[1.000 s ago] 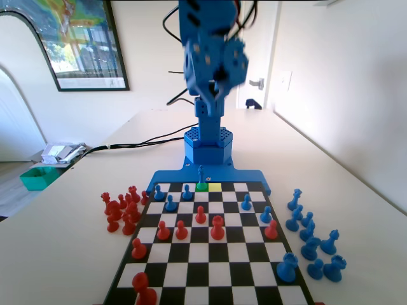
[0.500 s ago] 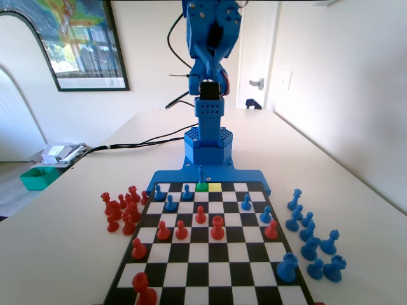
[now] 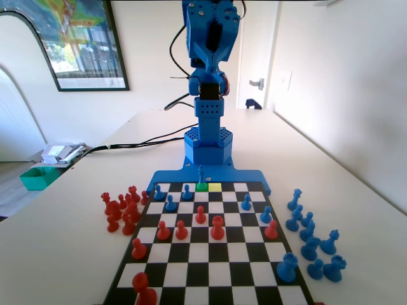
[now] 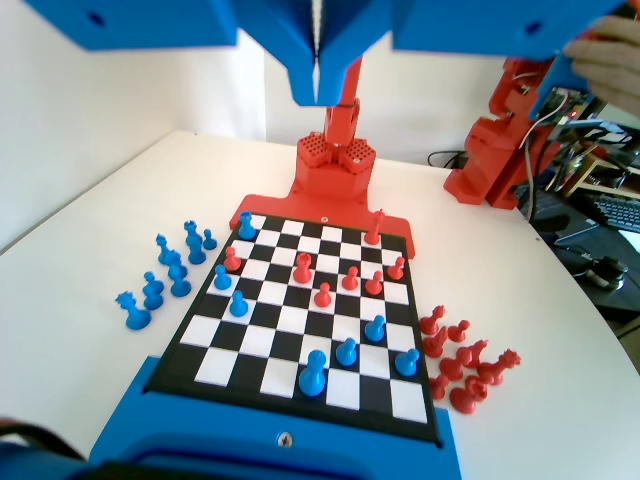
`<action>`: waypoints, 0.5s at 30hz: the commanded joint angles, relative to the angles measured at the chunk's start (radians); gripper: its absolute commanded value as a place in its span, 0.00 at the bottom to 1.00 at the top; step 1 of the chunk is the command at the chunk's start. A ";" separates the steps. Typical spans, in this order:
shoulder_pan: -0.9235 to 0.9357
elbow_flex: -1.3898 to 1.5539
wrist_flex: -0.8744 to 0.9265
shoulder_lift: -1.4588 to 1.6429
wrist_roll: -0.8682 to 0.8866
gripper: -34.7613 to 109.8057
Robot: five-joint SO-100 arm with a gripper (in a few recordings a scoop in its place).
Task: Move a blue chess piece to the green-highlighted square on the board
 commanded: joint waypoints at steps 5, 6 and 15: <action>0.015 0.006 -0.028 0.104 0.000 0.25; 0.018 0.006 -0.028 0.106 0.000 0.25; 0.021 0.006 -0.028 0.107 0.000 0.25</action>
